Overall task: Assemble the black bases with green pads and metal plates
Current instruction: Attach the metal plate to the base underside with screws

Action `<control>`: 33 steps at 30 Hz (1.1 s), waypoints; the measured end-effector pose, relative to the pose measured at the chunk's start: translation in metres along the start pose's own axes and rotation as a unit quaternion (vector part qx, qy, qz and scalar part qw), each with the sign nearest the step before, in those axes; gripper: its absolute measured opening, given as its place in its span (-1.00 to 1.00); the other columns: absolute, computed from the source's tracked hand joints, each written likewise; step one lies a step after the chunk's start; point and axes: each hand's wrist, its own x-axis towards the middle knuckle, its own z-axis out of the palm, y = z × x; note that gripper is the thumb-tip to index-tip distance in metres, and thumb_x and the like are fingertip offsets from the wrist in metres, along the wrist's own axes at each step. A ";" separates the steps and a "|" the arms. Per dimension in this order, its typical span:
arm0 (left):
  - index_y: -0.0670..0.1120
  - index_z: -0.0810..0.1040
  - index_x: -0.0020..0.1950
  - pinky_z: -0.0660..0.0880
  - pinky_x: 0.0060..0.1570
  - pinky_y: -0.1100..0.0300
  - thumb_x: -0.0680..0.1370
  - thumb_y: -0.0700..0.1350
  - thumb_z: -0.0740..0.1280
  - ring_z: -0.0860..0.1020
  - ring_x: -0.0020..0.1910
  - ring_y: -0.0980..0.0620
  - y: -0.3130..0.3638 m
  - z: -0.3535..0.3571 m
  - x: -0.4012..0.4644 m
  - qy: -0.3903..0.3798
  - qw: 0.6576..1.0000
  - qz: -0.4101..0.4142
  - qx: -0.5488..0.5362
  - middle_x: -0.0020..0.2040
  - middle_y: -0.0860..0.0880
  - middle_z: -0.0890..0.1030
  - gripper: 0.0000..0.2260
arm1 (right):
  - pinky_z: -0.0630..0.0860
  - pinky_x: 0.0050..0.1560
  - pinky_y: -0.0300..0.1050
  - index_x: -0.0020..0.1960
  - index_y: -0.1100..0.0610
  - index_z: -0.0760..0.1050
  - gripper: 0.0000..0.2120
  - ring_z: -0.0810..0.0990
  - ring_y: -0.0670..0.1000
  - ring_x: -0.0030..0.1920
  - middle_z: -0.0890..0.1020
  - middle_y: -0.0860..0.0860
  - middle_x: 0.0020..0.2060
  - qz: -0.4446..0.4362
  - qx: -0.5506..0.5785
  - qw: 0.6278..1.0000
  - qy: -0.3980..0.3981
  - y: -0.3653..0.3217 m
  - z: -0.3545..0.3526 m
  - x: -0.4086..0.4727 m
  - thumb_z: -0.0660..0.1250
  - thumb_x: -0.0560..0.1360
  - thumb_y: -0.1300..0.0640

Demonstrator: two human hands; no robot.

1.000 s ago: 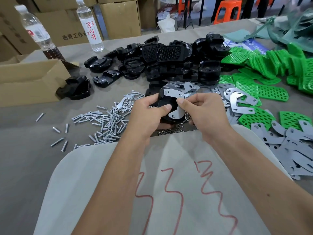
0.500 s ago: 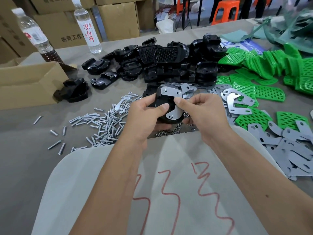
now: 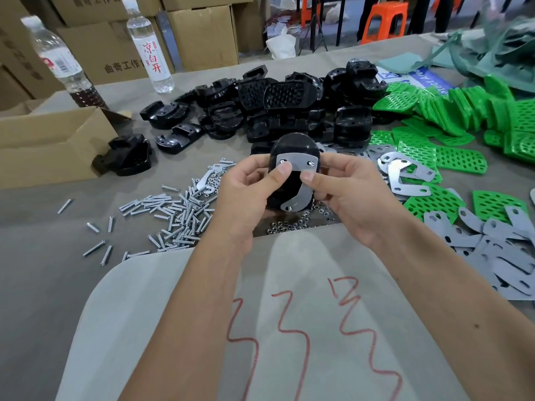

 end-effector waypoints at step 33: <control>-0.08 0.71 -0.05 0.65 -0.11 0.01 0.52 -0.25 0.50 0.70 -0.10 -0.06 -0.008 0.006 0.003 0.068 0.994 0.031 -0.074 -0.08 -0.08 0.74 -0.92 | 0.62 0.23 0.29 0.41 0.02 0.51 -0.59 0.73 0.25 0.10 0.73 0.21 0.09 0.015 -0.047 0.993 -0.107 -0.004 0.003 -0.004 0.35 0.63 0.34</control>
